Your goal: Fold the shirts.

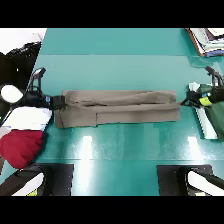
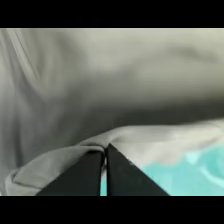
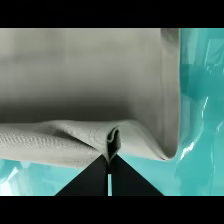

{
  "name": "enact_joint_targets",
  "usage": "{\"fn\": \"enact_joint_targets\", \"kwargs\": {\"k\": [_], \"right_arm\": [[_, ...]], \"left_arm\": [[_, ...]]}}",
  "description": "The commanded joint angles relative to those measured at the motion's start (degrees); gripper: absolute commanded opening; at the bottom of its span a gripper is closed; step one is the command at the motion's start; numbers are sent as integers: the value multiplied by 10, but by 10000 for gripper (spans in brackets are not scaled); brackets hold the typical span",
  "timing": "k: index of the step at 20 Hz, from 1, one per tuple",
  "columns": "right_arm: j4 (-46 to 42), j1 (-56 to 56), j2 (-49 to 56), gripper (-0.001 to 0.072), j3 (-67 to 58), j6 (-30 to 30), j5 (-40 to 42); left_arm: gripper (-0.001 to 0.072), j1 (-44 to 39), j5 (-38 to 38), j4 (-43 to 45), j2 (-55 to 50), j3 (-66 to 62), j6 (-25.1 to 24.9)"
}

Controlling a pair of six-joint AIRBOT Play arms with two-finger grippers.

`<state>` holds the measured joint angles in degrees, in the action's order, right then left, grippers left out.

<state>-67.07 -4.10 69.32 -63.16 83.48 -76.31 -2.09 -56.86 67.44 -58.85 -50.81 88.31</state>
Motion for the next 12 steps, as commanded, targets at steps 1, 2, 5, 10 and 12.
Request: {"fn": "enact_joint_targets", "kwargs": {"k": [1,2,5,10,12], "right_arm": [[-4,17,100,14,-91,23,13],[-2,17,122,14,-116,27,12],[2,17,177,15,-183,27,12],[62,7,249,513,-269,16,24],[58,-2,258,513,-282,-11,-2]], "left_arm": [[31,9,49,-6,-99,-66,-35],[31,9,59,-6,-120,-80,-35],[31,9,99,-12,-175,-115,-35],[677,9,127,-28,-194,-148,-32],[612,9,84,-27,-194,-172,-33]]}}
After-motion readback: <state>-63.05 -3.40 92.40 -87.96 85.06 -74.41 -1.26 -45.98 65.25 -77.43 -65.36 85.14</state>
